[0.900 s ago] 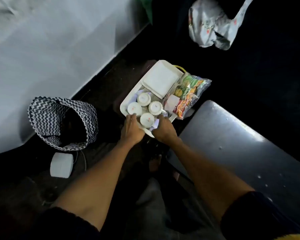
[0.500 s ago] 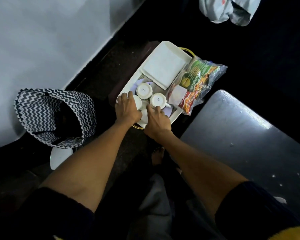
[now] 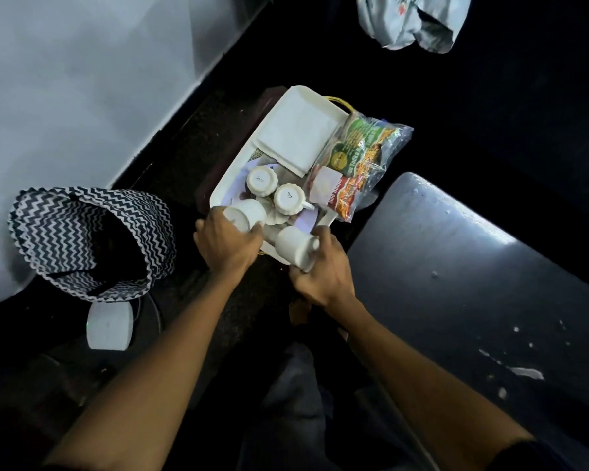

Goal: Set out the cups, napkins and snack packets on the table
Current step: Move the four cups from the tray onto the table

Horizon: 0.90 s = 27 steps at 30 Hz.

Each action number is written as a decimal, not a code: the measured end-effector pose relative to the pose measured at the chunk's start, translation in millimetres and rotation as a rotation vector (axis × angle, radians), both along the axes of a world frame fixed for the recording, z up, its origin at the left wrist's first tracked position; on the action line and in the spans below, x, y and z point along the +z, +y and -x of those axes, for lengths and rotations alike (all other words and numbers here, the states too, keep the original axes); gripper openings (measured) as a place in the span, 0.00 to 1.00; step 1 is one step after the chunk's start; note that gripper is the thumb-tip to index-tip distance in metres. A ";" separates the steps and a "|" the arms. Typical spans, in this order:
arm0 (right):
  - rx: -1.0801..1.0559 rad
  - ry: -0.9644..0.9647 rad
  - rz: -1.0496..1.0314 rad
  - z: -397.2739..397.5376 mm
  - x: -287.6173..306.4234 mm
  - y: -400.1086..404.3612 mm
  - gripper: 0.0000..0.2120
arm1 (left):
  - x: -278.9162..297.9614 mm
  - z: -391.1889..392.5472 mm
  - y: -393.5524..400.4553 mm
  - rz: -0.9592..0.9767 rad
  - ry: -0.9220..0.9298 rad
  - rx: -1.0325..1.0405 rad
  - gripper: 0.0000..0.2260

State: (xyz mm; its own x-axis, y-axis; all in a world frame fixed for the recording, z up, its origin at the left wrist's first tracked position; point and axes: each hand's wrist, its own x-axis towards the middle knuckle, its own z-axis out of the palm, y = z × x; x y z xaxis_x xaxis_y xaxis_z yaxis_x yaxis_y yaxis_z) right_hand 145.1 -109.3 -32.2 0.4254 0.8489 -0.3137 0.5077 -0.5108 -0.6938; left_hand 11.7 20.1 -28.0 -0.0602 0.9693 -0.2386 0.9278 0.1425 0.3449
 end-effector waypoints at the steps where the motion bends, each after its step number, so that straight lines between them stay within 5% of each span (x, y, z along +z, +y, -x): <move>1: -0.110 0.098 -0.007 -4.4 3.7 -11.5 0.30 | 5.5 -2.7 -9.0 0.040 -0.114 0.111 0.30; 6: -0.751 0.643 0.125 -40.0 18.3 -71.3 0.30 | 26.3 -29.5 -53.7 0.494 -0.719 0.486 0.19; 8: -0.845 0.876 0.099 -63.1 20.9 -97.5 0.28 | 33.1 -45.8 -77.1 0.798 -1.004 0.589 0.13; 10: -0.867 0.994 0.057 -85.7 25.7 -128.2 0.28 | 38.2 -62.6 -105.6 0.996 -1.088 0.630 0.11; 15: -0.885 1.050 -0.028 -134.9 27.8 -211.5 0.39 | 36.9 -112.0 -175.1 1.064 -0.926 0.337 0.27; 20: -0.905 1.056 -0.036 -170.5 13.1 -287.6 0.37 | 16.8 -165.8 -245.1 0.818 -0.597 -0.003 0.25; 23: -0.957 0.853 0.033 -190.7 -6.9 -332.4 0.33 | -3.9 -195.4 -288.9 0.699 -0.446 -0.123 0.32; 27: -1.015 0.526 0.241 -218.0 -41.5 -388.9 0.43 | -38.0 -227.5 -346.9 0.554 -0.259 -0.267 0.37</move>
State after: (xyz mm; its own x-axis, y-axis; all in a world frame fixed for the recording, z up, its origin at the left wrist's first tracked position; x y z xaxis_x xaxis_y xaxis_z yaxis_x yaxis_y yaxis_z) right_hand 363.1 -498.3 -73.6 0.6438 0.0883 -0.7601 -0.5307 -0.6641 -0.5266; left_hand 239.2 -326.8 -66.0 0.2907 0.6732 -0.6799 0.8528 0.1399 0.5032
